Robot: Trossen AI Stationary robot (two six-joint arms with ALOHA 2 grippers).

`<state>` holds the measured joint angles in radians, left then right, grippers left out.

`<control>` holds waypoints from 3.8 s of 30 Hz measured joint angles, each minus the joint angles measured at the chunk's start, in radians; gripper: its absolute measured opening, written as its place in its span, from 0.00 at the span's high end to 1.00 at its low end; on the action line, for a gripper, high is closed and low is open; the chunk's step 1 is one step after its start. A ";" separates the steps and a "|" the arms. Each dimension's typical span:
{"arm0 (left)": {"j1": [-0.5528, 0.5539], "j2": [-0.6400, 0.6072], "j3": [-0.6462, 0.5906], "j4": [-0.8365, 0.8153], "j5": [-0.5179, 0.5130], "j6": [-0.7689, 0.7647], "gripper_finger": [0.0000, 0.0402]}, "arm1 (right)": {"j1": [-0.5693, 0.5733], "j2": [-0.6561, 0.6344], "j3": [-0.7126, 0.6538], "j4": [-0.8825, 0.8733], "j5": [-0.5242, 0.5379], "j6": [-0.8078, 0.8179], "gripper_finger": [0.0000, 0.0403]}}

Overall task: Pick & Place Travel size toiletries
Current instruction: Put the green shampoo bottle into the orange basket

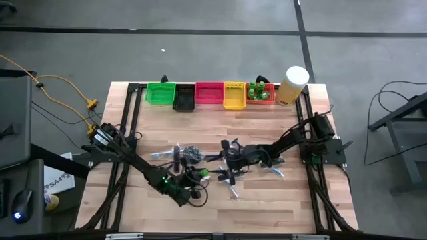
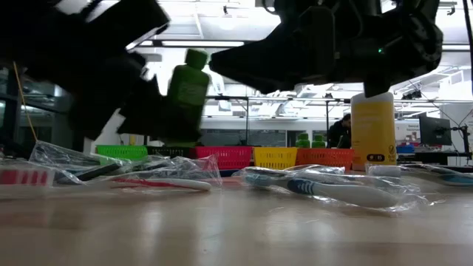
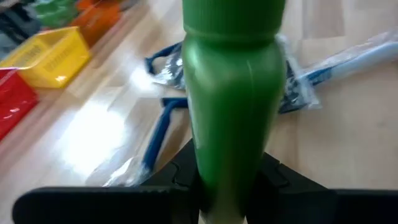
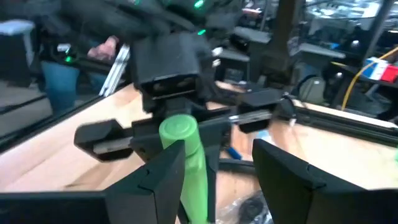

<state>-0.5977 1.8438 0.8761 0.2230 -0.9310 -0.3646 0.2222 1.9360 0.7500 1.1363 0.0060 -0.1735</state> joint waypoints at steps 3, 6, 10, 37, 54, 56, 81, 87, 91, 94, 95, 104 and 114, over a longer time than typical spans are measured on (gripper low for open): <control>0.019 0.000 -0.001 0.010 0.048 0.034 0.83 | 0.007 0.008 0.013 -0.033 -0.008 -0.015 0.55; 0.027 0.000 -0.001 0.009 0.062 0.047 0.84 | 0.007 0.008 0.013 -0.046 -0.008 -0.011 0.55; 0.028 0.000 -0.001 0.012 0.066 0.050 0.84 | 0.007 0.008 0.017 -0.084 -0.001 -0.007 0.55; 0.036 -0.001 0.001 0.139 0.132 0.151 0.84 | 0.037 0.008 0.094 -0.172 -0.008 0.015 0.34; 0.036 -0.001 0.001 0.170 0.147 0.149 0.80 | 0.043 0.008 0.111 -0.221 -0.067 0.028 0.79; 0.035 -0.001 0.001 0.168 0.154 0.152 0.75 | 0.043 0.008 0.111 -0.221 -0.057 0.050 0.79; -0.173 -0.254 -0.004 -0.859 -0.341 -0.632 0.47 | -0.040 -0.330 0.067 -0.728 0.425 0.280 0.79; -0.229 -0.255 -0.072 -1.176 -0.370 -1.113 0.47 | -0.108 -0.385 0.064 -0.805 0.449 0.304 0.79; -0.228 -0.255 -0.113 -1.291 -0.384 -1.296 0.47 | -0.168 -0.409 0.065 -0.820 0.464 0.308 0.79; -0.227 -0.255 -0.137 -1.334 -0.398 -1.376 0.47 | -0.219 -0.411 0.065 -0.840 0.467 0.309 0.79; -0.227 -0.255 -0.144 -1.350 -0.405 -1.400 0.47 | -0.237 -0.411 0.065 -0.845 0.466 0.309 0.79; -0.227 -0.255 -0.230 -1.405 -0.474 -1.632 0.47 | -0.420 -0.429 0.065 -0.885 0.369 0.299 0.79; -0.151 -0.259 -0.251 -1.399 -0.504 -1.681 0.47 | -0.637 -0.443 0.066 -0.868 0.249 0.268 0.80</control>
<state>-0.7488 1.5848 0.6250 -1.1761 -1.4349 -2.0460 -0.4149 1.4930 0.8158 0.2683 0.2553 0.0949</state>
